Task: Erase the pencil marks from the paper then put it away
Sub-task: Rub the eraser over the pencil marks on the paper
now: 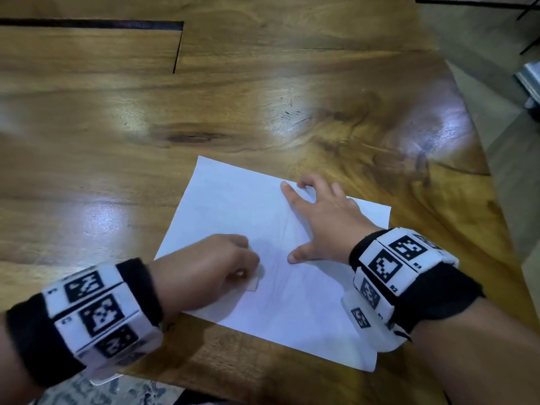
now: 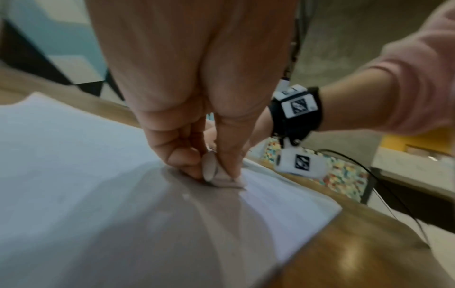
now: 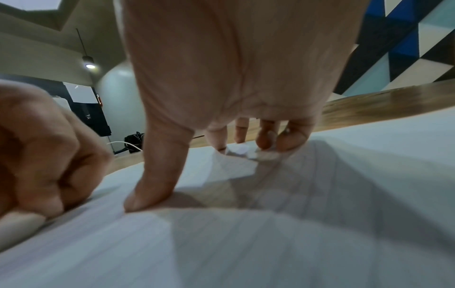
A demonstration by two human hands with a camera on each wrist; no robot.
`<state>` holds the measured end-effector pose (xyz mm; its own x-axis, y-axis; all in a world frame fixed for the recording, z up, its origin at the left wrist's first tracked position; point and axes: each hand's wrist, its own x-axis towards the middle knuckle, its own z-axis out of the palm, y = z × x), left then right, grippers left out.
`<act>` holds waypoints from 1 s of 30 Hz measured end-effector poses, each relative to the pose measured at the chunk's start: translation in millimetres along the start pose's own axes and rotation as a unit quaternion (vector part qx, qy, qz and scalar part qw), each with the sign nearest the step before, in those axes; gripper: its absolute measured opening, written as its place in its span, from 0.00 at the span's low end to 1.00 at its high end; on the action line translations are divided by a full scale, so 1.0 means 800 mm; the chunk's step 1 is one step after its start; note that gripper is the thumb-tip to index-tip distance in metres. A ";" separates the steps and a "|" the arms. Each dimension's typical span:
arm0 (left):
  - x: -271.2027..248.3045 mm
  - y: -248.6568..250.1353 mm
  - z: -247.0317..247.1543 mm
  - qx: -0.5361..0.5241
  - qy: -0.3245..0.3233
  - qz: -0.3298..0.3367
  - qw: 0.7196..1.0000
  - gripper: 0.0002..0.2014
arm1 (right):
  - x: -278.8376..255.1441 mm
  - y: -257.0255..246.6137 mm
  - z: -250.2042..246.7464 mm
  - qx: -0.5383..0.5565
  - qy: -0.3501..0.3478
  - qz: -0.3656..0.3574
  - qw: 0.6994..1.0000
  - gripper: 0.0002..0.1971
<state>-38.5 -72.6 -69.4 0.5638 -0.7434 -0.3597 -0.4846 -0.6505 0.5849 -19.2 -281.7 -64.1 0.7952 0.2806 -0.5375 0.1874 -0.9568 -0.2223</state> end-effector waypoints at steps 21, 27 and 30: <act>0.029 -0.010 -0.015 0.008 0.104 0.013 0.994 0.07 | -0.001 0.000 0.000 -0.002 0.002 0.001 1.000 0.58; -0.029 -0.006 0.008 -0.054 -0.014 0.007 0.998 0.05 | -0.002 0.001 0.000 0.013 0.005 -0.001 1.000 0.58; -0.005 -0.001 -0.005 -0.040 0.038 0.022 0.998 0.03 | -0.001 0.000 0.001 0.009 0.006 0.000 1.000 0.58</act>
<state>-37.3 -68.5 -65.9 0.5934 -0.7555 -0.2777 -0.4572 -0.6003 0.6562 -20.1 -282.0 -64.3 0.8018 0.2798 -0.5281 0.1766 -0.9551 -0.2378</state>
